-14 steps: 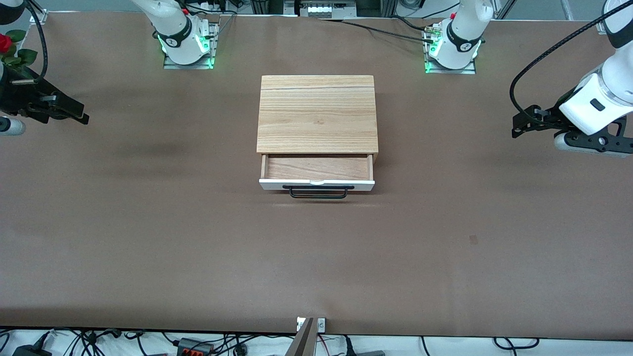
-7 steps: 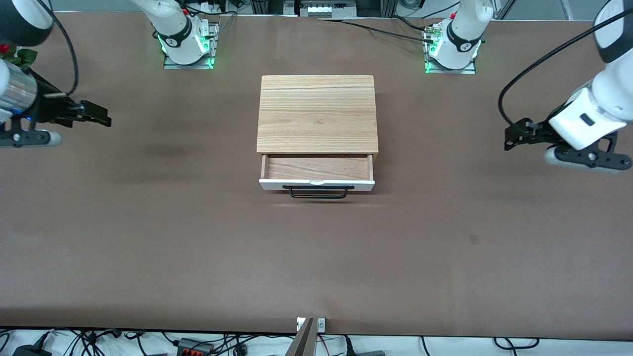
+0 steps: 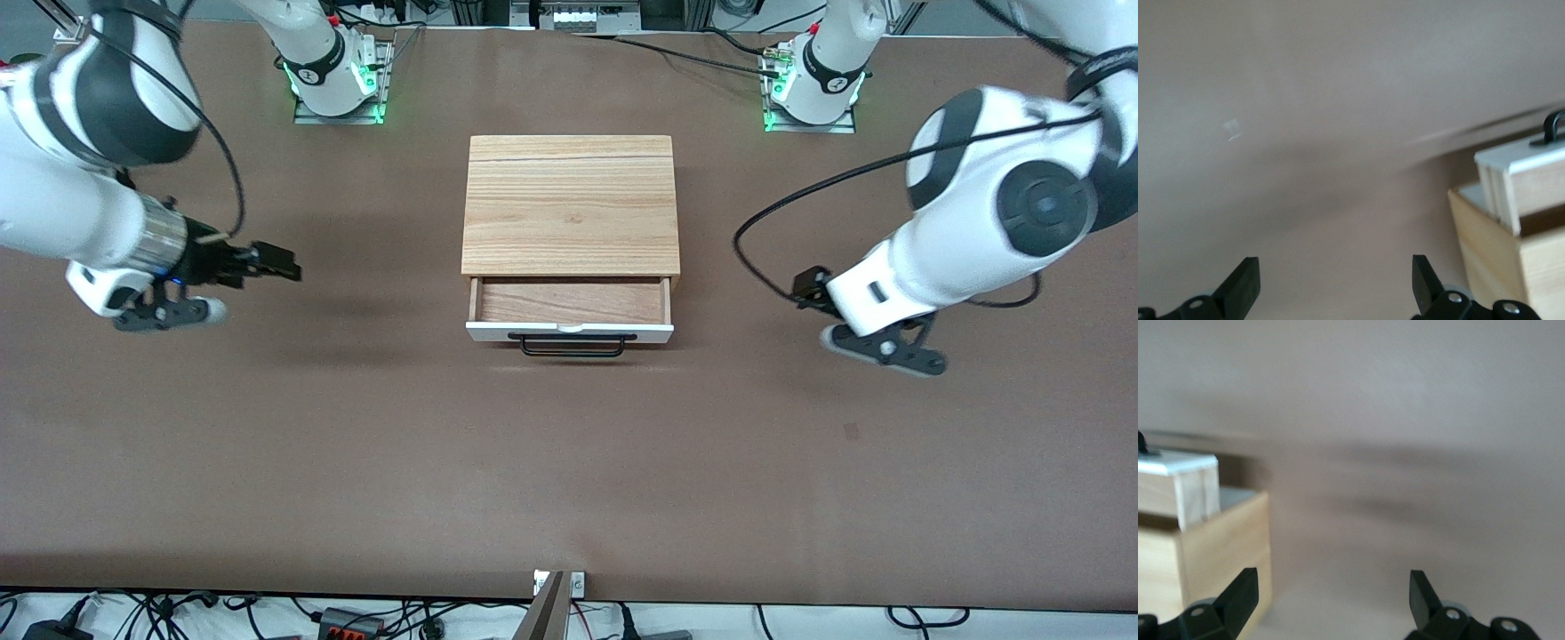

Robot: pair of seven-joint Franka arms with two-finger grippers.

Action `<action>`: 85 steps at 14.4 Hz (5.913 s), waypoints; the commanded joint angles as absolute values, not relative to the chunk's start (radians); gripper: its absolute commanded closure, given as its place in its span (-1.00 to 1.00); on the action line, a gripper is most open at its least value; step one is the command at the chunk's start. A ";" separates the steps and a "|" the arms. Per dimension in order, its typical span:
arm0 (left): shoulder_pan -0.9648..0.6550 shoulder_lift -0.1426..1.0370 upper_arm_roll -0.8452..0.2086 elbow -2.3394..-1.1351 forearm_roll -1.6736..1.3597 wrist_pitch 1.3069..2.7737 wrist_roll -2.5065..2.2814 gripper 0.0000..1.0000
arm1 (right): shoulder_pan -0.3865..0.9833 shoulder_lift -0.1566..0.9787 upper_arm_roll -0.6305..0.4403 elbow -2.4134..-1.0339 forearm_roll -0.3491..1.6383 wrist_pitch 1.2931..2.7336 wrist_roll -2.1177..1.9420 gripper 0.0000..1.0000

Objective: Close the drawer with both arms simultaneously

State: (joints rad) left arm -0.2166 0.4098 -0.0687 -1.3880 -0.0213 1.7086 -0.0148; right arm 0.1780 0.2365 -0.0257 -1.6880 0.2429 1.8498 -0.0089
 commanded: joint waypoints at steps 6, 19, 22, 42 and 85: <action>-0.301 0.624 -0.064 -1.301 -0.058 1.919 -0.101 -1.00 | 0.369 0.454 -0.026 -1.660 0.457 2.268 0.009 -1.00; -0.350 0.698 -0.063 -1.333 -0.167 2.013 -0.116 -1.00 | 0.506 0.569 -0.025 -1.677 0.604 2.476 -0.003 -1.00; -0.374 0.698 -0.064 -1.358 -0.173 2.011 -0.170 -1.00 | 0.506 0.571 -0.026 -1.677 0.604 2.427 -0.002 -1.00; -0.367 0.681 -0.066 -1.370 -0.314 1.764 -0.164 -1.00 | 0.503 0.561 -0.028 -1.675 0.606 2.237 0.003 -1.00; -0.002 0.327 -0.029 -1.238 -0.152 1.517 -0.173 -1.00 | 0.400 0.328 -0.397 -1.178 0.058 1.362 -0.017 -1.00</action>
